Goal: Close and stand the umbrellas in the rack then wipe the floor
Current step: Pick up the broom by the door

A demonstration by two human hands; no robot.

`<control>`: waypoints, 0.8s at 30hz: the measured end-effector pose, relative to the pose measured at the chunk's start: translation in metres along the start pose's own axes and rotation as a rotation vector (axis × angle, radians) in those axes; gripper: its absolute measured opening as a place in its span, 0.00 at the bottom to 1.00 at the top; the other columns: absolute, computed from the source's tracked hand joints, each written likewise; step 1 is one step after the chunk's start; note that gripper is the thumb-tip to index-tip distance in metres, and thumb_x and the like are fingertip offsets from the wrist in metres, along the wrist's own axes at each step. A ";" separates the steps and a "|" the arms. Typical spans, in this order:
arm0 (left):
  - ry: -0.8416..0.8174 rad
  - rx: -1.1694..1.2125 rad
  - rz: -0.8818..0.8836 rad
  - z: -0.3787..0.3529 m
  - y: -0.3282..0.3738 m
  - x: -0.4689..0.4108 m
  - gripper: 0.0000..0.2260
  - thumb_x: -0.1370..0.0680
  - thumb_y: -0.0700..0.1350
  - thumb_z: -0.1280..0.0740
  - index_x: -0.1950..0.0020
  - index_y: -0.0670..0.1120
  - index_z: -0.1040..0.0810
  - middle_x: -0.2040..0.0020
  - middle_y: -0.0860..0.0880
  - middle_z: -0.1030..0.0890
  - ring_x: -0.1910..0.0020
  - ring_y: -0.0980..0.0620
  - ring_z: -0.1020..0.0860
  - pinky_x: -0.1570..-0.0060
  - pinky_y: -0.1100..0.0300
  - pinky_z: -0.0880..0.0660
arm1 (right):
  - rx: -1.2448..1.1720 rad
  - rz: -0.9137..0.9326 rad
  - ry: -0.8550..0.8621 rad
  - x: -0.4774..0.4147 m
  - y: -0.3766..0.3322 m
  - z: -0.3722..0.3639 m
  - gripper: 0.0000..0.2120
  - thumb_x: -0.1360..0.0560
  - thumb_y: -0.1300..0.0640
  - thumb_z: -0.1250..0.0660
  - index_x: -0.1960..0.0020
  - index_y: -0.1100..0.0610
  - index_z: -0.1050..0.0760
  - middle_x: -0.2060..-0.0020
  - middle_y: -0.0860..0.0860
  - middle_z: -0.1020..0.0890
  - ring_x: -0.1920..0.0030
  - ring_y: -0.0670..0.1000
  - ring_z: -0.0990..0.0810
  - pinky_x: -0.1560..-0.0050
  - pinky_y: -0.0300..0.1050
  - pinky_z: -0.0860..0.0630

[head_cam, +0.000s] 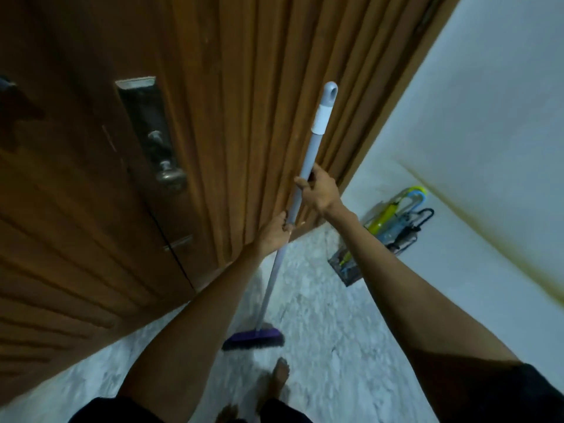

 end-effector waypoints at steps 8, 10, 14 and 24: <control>-0.316 -0.255 -0.196 -0.159 0.080 0.008 0.03 0.21 0.45 0.40 0.48 0.49 0.30 0.55 0.41 0.21 0.54 0.42 0.22 0.51 0.48 0.23 | 0.006 -0.237 0.325 0.089 0.090 0.154 0.12 0.23 0.55 0.34 0.44 0.62 0.27 0.51 0.59 0.19 0.52 0.61 0.20 0.48 0.60 0.24; -0.406 -0.315 -0.248 -0.210 0.105 0.024 0.07 0.20 0.48 0.40 0.44 0.50 0.29 0.50 0.42 0.20 0.52 0.42 0.22 0.51 0.47 0.23 | 0.012 -0.295 0.396 0.122 0.123 0.195 0.12 0.23 0.54 0.34 0.45 0.62 0.27 0.52 0.59 0.19 0.53 0.61 0.20 0.49 0.60 0.24; -0.549 -0.371 -0.300 -0.316 0.152 0.061 0.07 0.18 0.46 0.41 0.43 0.46 0.28 0.48 0.42 0.20 0.50 0.41 0.22 0.51 0.48 0.25 | -0.032 -0.384 0.515 0.192 0.198 0.274 0.09 0.24 0.53 0.33 0.51 0.58 0.30 0.56 0.57 0.21 0.56 0.63 0.20 0.54 0.64 0.22; -0.719 -0.460 -0.458 -0.557 0.229 0.123 0.07 0.18 0.48 0.41 0.43 0.48 0.29 0.45 0.45 0.19 0.48 0.43 0.21 0.46 0.47 0.24 | -0.124 -0.515 0.687 0.334 0.347 0.433 0.09 0.23 0.54 0.33 0.48 0.58 0.29 0.61 0.48 0.24 0.53 0.60 0.19 0.52 0.62 0.20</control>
Point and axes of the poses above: each hand's wrist, its own x-axis away from the middle knuckle, its own z-axis out of the back of the hand, y = z × x, the point moved 2 cm from there along -x, towards the middle knuckle
